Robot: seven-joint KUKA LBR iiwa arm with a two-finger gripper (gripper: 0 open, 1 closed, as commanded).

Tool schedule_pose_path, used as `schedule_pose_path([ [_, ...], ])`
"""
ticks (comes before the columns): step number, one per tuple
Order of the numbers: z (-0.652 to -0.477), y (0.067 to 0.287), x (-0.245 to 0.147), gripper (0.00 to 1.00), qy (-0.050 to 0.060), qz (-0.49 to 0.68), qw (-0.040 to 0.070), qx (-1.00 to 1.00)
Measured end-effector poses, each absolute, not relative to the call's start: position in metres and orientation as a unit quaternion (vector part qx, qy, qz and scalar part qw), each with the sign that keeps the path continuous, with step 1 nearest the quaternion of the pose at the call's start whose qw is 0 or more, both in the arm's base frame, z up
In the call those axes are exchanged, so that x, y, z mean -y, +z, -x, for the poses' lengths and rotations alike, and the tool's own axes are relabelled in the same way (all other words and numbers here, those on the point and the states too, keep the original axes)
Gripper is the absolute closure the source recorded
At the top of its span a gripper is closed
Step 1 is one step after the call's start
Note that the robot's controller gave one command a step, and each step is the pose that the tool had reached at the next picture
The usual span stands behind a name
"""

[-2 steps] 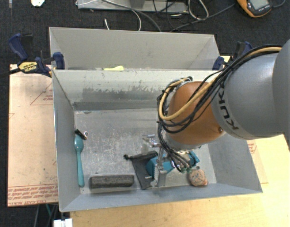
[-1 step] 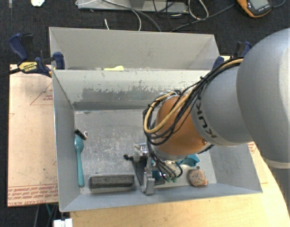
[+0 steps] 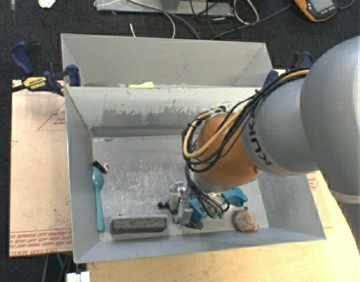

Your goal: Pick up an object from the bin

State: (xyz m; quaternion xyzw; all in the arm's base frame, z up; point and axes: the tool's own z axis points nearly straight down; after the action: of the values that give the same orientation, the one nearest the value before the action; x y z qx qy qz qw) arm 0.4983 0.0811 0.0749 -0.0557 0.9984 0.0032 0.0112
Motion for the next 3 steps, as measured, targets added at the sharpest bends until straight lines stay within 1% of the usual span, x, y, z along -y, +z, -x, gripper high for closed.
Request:
schedule_pose_path([
  [1, -0.498, 0.075, -0.081, 1.00, 0.003, 0.056, 0.011, -0.998],
  [2, -0.534, 0.073, -0.080, 1.00, 0.004, 0.125, 0.005, -0.992],
  [3, -0.537, 0.074, -0.052, 1.00, 0.002, 0.296, 0.018, -0.955],
])
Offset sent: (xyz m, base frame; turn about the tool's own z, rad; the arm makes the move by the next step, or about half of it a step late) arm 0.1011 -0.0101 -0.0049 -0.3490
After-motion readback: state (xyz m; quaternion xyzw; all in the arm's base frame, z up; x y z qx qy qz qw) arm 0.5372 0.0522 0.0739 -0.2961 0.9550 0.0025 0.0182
